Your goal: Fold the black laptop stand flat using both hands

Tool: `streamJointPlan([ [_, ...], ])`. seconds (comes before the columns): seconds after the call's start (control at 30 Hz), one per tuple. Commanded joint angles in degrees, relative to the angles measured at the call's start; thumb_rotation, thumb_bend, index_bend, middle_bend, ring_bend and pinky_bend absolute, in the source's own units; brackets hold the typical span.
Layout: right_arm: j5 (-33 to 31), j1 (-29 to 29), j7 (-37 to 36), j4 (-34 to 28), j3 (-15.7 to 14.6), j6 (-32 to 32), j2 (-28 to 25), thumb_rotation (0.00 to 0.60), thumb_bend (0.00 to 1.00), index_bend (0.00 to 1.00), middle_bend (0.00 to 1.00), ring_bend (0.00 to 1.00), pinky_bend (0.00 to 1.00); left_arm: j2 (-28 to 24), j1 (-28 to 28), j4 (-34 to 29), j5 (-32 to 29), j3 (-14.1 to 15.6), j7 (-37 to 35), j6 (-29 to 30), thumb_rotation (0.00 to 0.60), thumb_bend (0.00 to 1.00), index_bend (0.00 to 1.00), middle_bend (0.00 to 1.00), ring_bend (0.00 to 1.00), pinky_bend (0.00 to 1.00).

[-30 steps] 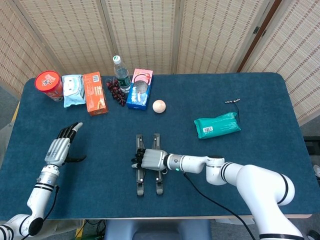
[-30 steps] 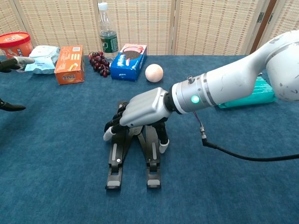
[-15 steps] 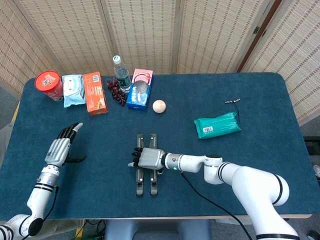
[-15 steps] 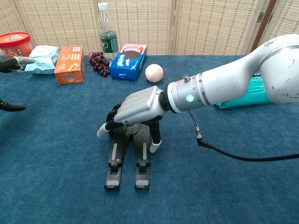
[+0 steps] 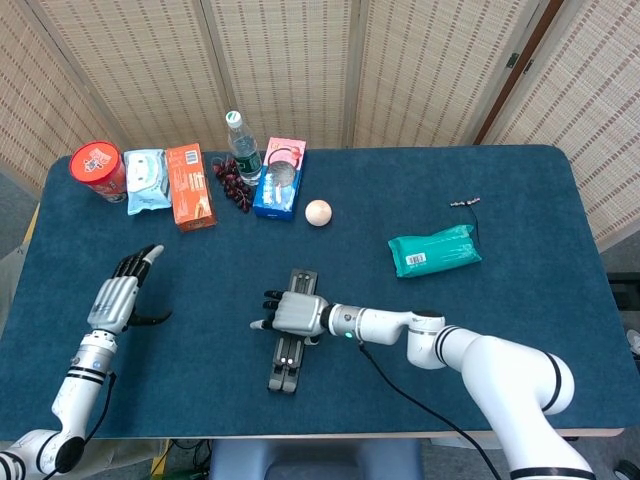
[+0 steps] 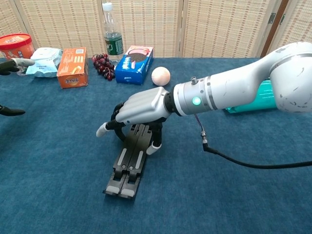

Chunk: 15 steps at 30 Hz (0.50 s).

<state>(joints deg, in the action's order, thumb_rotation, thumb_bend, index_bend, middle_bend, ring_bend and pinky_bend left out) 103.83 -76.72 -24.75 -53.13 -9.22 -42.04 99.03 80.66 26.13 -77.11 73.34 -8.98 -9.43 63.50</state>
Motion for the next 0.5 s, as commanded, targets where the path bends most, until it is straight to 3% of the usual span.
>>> streamJointPlan([
  [0.03,-0.8,0.3,0.6,-1.5,0.5,0.0,-1.2,0.600,0.13,0.00,0.13,0.00,0.00,-0.2,0.0,-0.2,0.2,0.0,0.0,0.1,0.600,0.15,0.00,0.01,0.01,0.00],
  [0.13,-2.1,1.1,2.7,-3.7,1.5,-0.6,-2.9,0.600,0.12,0.00,0.00,0.00,0.00,-0.4,0.1,-0.5,0.5,0.0,0.1,0.1,0.600,0.15,0.00,0.01,0.01,0.00],
  [0.33,-7.9,6.0,10.4,-10.8,4.8,-3.4,-8.5,0.600,0.12,0.00,0.00,0.00,0.00,-0.7,0.2,-1.1,1.2,0.2,0.7,0.3,0.600,0.15,0.00,0.01,0.01,0.00],
  [0.5,-18.6,15.4,20.7,-21.9,7.9,-9.0,-16.4,0.600,0.12,0.00,0.00,0.00,0.00,-1.2,-0.9,-1.6,1.2,0.0,3.7,3.2,0.600,0.15,0.00,0.03,0.01,0.00],
])
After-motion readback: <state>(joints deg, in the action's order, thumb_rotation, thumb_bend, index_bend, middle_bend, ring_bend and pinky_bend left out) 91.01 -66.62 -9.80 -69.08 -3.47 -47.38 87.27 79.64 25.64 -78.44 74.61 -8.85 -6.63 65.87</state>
